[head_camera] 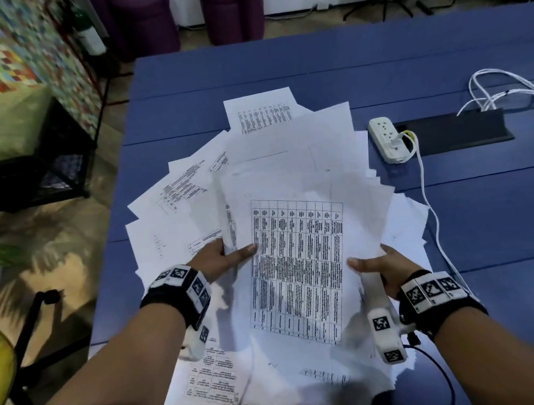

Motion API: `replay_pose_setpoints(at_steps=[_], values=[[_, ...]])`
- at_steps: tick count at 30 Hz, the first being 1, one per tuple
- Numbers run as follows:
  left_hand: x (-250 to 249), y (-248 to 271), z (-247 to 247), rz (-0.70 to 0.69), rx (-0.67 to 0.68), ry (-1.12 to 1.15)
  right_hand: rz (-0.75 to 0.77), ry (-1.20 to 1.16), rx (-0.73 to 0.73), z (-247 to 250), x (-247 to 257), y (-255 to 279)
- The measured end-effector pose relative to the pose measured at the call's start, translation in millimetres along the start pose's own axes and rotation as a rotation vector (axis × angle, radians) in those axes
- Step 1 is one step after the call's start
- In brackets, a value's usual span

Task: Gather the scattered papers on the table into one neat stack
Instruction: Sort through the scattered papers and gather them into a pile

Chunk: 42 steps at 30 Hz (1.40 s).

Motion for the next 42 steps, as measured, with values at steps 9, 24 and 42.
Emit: replay_pose_setpoints(at_steps=[9, 24, 42], values=[[31.7, 3.3, -8.1, 0.106, -0.025, 0.61, 0.124, 0.166, 0.079, -31.8, 18.8, -9.0], [80.8, 6.7, 4.7, 0.184, -0.215, 0.621, 0.616, 0.724, -0.194, -70.4, 86.1, 33.1], [87.3, 12.0, 8.3, 0.231, -0.281, 0.606, 1.483, 0.367, -0.46, -84.5, 263.5, 214.0]])
Point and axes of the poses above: each hand's wrist, its own y-axis away from the middle knuckle, its own z-axis out of the back of the hand, x = y × z, the point moved 10 cm from there along -y, towards the middle knuckle, and after that the axes turned 2 degrees about -z, right-handed, at the moved point
